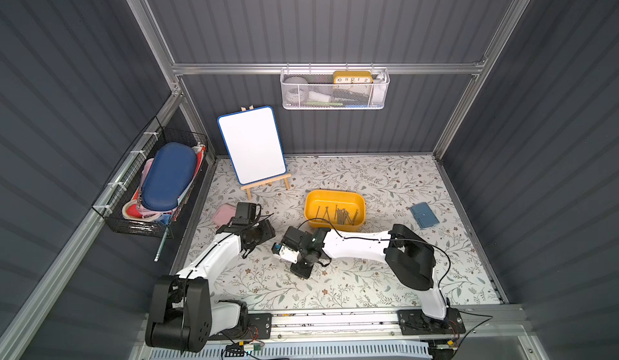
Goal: Put the nails on the desktop into the storage box
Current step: Pick up the nail from the center of the board.
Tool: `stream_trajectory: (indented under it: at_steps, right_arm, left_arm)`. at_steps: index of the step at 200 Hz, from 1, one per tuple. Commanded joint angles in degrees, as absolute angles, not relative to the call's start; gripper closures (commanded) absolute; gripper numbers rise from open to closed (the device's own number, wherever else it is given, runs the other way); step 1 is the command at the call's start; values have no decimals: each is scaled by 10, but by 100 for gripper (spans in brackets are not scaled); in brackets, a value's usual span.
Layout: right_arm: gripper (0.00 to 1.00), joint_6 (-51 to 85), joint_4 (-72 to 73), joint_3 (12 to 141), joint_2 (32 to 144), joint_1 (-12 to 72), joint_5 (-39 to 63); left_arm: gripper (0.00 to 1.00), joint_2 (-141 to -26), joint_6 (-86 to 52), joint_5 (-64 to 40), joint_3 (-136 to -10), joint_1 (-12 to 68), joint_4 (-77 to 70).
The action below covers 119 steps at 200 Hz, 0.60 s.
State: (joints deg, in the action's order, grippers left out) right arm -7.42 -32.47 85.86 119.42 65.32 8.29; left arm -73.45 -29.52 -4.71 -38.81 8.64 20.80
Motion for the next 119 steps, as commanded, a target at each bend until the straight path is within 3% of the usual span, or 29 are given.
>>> stream_trajectory:
  at_steps: [1, 59, 119]
  right_arm:
    - [71, -81, -340, 878, 1213, 657, 78]
    - [73, -81, -348, 885, 1236, 656, 75]
    - [100, -88, -360, 899, 1260, 656, 48]
  left_arm:
    - [36, -730, -292, -50, -381, 88, 211]
    - [35, -731, -291, -50, -381, 88, 209]
    - [35, -731, -290, -51, -381, 88, 209]
